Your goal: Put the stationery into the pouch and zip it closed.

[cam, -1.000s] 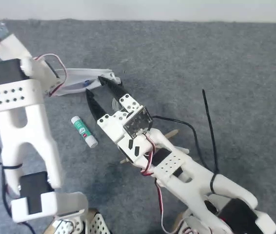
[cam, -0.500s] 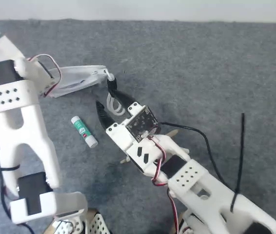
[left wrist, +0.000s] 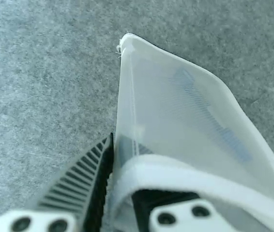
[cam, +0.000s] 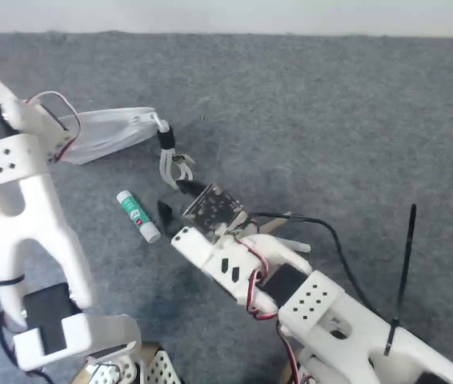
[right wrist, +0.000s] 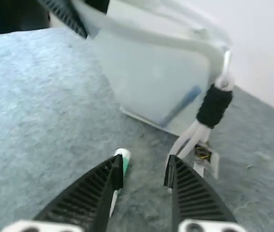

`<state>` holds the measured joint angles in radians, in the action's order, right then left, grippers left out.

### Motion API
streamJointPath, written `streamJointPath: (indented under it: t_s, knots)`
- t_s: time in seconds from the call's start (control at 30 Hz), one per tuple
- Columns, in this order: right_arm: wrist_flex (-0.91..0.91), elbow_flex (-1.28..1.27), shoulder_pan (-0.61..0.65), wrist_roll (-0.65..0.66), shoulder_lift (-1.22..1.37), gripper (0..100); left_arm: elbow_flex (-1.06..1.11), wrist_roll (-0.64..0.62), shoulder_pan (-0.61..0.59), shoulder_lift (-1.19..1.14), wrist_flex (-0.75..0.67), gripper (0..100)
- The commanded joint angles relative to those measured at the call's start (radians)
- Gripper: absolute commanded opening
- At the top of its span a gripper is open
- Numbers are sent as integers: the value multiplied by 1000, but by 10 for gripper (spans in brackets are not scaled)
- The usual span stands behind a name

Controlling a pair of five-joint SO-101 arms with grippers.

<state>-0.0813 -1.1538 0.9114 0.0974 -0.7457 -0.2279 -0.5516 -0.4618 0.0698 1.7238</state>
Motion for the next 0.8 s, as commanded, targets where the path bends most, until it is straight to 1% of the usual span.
streamJointPath:
  t_s: [0.0,0.13,0.33,0.6,0.77]
  knots:
    - [-39,9,31,14,-33,142,-22,-2,-20,20,-25,9]
    - [-81,17,38,15,-31,143,-33,-28,-58,18,-25,9]
    - [-81,17,77,12,-8,144,-47,-51,-126,20,-25,9]
    - [-74,144,99,9,275,145,-58,-60,-160,18,-23,9]
    - [-74,239,142,9,438,145,-59,-74,-196,18,-29,9]
